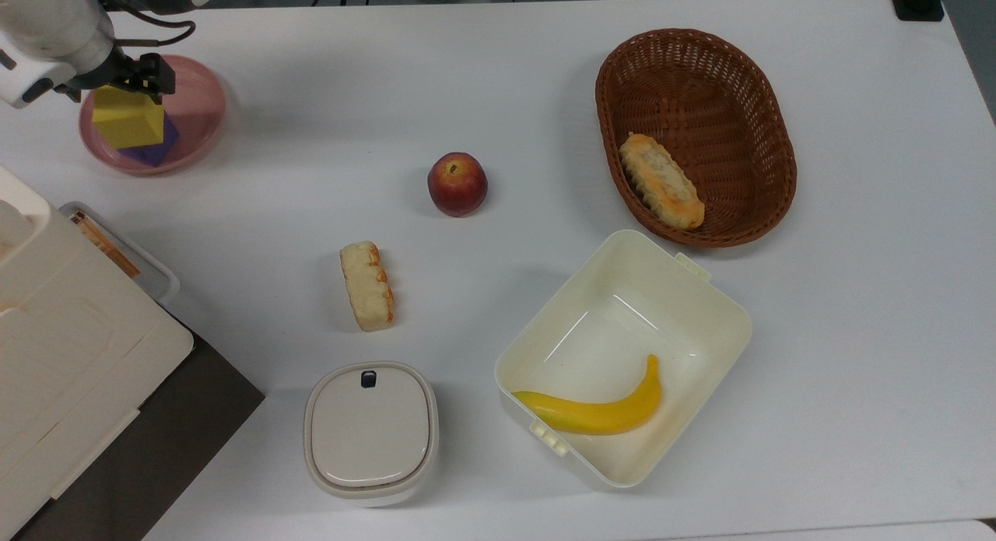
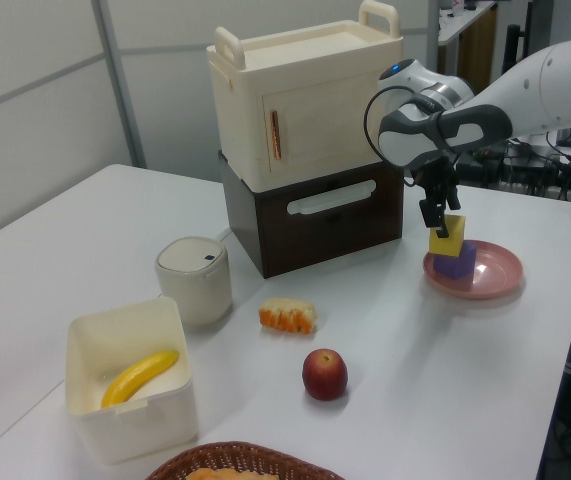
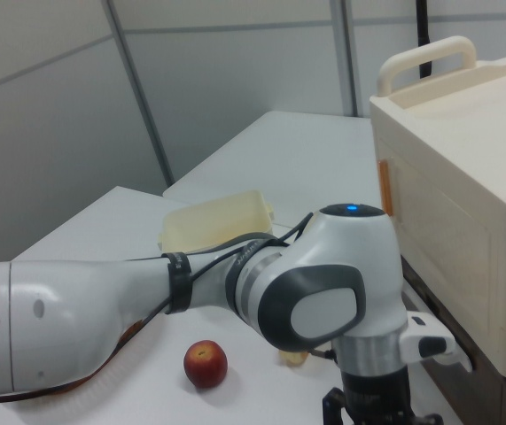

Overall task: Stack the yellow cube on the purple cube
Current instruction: 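Open the gripper to release the yellow cube and raise it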

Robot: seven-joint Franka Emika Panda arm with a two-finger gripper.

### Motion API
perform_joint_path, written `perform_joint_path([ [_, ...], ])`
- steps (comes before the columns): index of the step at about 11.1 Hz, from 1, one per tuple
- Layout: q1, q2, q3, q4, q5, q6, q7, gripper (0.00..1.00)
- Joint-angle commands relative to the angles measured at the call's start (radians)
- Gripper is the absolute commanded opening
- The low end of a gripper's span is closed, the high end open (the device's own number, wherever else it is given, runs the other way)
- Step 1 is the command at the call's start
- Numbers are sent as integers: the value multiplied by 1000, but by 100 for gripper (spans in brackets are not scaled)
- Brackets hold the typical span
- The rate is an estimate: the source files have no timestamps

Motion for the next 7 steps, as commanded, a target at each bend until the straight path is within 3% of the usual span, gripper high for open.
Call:
perform_joint_path([
  [1,11,-80,17,-5,2,-27,-4,100],
  [4,91,-98,40,62,17,-143,36,100],
  [7,193,-167,40,73,132,-176,163,100],
])
